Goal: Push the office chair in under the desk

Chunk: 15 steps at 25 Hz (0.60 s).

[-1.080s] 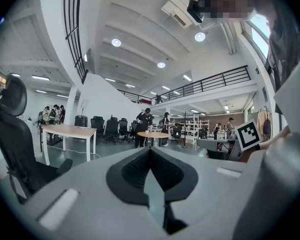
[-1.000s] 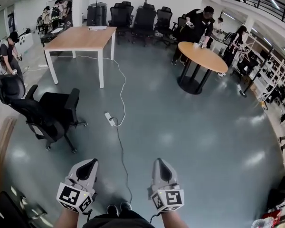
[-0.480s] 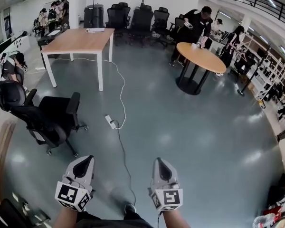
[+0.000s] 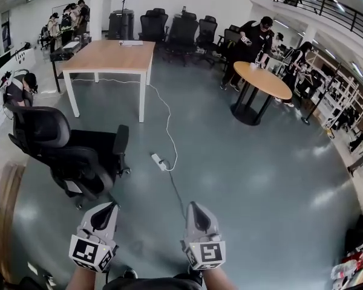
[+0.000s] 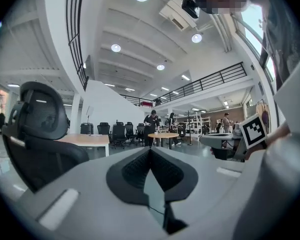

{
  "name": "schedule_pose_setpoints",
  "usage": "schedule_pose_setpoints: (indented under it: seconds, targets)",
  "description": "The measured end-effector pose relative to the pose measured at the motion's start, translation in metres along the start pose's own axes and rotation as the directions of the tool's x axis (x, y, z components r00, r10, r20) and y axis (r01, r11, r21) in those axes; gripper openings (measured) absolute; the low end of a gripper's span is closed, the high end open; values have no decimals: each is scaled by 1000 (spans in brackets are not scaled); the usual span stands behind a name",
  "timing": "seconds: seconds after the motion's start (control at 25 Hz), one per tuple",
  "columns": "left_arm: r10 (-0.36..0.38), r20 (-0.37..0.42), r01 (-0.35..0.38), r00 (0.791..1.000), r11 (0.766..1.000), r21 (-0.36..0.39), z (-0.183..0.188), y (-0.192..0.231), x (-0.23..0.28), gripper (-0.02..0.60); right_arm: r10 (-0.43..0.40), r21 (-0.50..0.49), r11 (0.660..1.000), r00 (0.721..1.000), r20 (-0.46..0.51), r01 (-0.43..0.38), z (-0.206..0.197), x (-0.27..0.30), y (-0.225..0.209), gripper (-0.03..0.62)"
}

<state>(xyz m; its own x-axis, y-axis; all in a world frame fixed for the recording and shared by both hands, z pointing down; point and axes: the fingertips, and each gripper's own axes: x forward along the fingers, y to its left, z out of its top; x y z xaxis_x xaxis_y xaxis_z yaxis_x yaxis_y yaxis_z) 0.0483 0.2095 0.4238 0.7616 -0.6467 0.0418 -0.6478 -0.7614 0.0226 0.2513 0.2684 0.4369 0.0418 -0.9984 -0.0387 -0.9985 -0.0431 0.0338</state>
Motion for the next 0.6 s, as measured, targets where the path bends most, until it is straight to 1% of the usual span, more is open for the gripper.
schedule_pose_setpoints:
  seconds: [0.08, 0.16, 0.28, 0.36, 0.44, 0.52, 0.6]
  targets:
    - [5, 1, -5, 1000, 1000, -24, 3, 32, -18, 17, 17, -12, 1000, 1000, 9, -17, 8, 9, 38, -9]
    - [10, -6, -10, 1000, 999, -32, 7, 57, -32, 17, 22, -17, 1000, 1000, 4, -22, 14, 13, 67, -9]
    - [6, -12, -7, 1000, 998, -63, 2, 77, -41, 17, 27, -30, 999, 998, -55, -29, 2, 10, 95, -9]
    - [-8, -13, 7, 1000, 997, -80, -6, 81, -42, 18, 30, -33, 999, 996, -86, -33, -8, 5, 106, -9]
    - [-32, -13, 31, 999, 996, -87, -8, 78, -39, 17, 40, -23, 999, 996, -84, -42, -8, 2, 112, -9]
    - [-55, -10, 54, 998, 994, -92, -9, 74, -35, 18, 39, -20, 999, 996, -75, -40, -3, 3, 111, -9]
    - [-65, -7, 64, 998, 993, -96, -13, 72, -31, 17, 31, -18, 999, 997, -73, -32, -8, 5, 103, -9]
